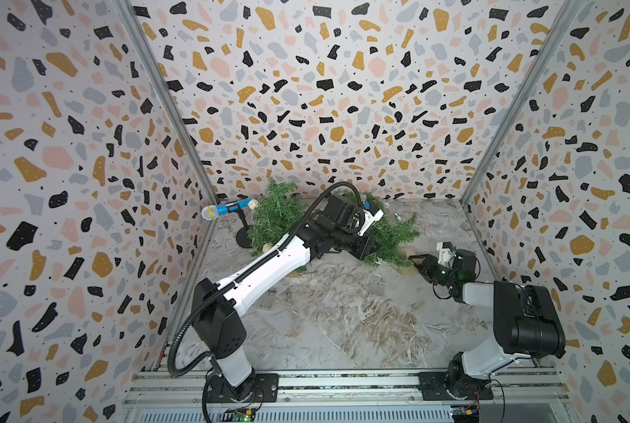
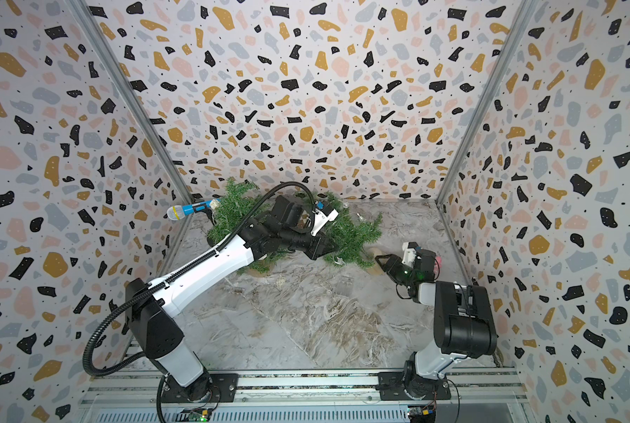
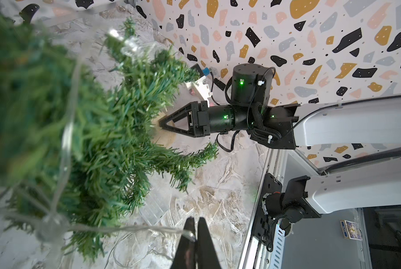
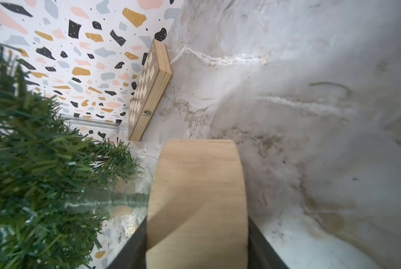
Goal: Wrap string light around the christmas tree
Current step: Wrap the light string around the Christmas tree.
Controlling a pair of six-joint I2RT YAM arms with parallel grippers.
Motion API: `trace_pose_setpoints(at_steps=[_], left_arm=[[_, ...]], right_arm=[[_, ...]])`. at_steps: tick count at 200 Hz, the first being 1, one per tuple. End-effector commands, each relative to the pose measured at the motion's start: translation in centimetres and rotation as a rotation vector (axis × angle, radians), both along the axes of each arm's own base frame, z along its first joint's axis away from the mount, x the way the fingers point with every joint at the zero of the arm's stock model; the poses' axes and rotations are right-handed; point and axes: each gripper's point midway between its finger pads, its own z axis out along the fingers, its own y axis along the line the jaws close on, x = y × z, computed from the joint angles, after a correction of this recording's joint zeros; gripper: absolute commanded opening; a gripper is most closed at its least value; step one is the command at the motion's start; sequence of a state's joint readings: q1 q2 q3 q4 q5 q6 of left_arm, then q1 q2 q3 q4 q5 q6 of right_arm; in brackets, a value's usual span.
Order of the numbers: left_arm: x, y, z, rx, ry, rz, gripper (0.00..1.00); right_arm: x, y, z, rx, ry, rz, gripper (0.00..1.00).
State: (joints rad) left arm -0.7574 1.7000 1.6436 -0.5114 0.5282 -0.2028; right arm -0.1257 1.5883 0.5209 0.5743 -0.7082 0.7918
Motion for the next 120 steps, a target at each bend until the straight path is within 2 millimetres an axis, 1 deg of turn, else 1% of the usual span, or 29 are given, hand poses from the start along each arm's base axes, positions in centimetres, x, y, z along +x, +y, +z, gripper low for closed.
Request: trace_pose_setpoints(at_steps=[1, 17, 33, 50, 68, 82, 103, 120], left_arm=[[-1.0, 0.0, -0.1, -0.016, 0.014, -0.027, 0.00], [-1.5, 0.5, -1.0, -0.002, 0.029, -0.030, 0.00], [-2.0, 0.9, -2.0, 0.005, 0.045, -0.026, 0.00], [-2.4, 1.1, -3.0, 0.009, 0.074, -0.015, 0.00], [-2.8, 0.9, -3.2, 0.004, 0.085, -0.019, 0.00], [-2.9, 0.7, -3.4, 0.008, 0.086, -0.024, 0.00], [-2.9, 0.4, -3.4, 0.008, 0.085, -0.026, 0.00], [-2.9, 0.3, -3.4, 0.009, 0.085, -0.028, 0.00]], right_arm=[[-1.5, 0.4, -1.8, 0.064, 0.120, -0.038, 0.30], [-1.8, 0.1, -2.4, 0.063, 0.144, -0.068, 0.30], [-2.5, -0.4, -3.4, 0.082, 0.172, -0.107, 0.29], [-3.3, -0.4, -4.4, 0.100, 0.205, -0.126, 0.30], [-4.0, -0.5, -5.1, 0.118, 0.232, -0.149, 0.34], [-4.5, -0.6, -5.6, 0.123, 0.256, -0.164, 0.35], [-5.1, -1.4, -6.0, 0.096, 0.281, -0.215, 0.38], [-5.3, -2.1, -6.2, 0.063, 0.296, -0.249, 0.43]])
